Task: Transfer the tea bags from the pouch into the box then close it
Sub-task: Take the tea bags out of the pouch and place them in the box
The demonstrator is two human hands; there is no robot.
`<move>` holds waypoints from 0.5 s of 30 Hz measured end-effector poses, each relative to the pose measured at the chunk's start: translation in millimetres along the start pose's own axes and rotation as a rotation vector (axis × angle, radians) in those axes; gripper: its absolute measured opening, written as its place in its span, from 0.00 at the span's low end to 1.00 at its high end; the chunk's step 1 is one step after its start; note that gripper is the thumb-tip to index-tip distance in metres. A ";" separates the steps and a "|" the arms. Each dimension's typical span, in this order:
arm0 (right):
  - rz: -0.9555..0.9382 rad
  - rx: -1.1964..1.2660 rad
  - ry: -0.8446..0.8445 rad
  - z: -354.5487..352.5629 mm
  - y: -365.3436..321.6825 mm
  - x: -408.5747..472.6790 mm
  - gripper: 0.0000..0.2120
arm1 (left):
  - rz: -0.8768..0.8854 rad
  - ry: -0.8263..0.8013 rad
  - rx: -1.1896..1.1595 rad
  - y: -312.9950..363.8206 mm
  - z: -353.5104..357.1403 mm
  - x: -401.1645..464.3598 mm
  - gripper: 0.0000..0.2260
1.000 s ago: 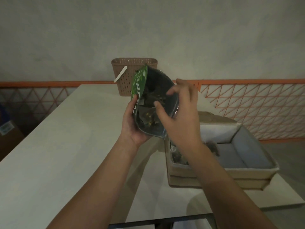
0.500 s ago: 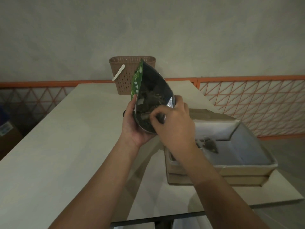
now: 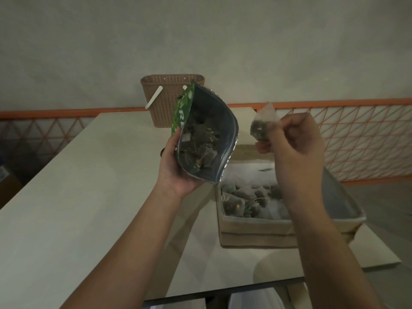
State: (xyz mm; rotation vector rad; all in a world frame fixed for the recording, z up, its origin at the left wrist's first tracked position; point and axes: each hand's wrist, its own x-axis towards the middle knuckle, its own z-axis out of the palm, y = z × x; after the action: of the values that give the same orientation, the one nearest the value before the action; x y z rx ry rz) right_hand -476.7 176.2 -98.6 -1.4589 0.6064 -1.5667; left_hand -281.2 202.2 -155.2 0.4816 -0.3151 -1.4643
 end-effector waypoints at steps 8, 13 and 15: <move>0.146 -0.383 -0.222 -8.0 21.1 -6.4 0.04 | -0.018 -0.006 0.011 -2.9 1.0 -2.4 0.28; -0.011 -0.388 -0.255 9.2 16.6 -12.1 0.04 | -0.016 0.017 -0.002 -4.3 2.4 -4.3 0.30; -0.082 -0.546 -0.315 17.1 20.6 -14.9 0.08 | -0.009 0.035 -0.005 -4.5 3.3 -6.4 0.30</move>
State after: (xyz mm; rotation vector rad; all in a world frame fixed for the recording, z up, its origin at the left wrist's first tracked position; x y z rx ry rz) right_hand -455.9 182.4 -120.2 -2.1106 0.8320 -1.2392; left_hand -287.3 208.0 -154.0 0.5047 -0.2826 -1.4633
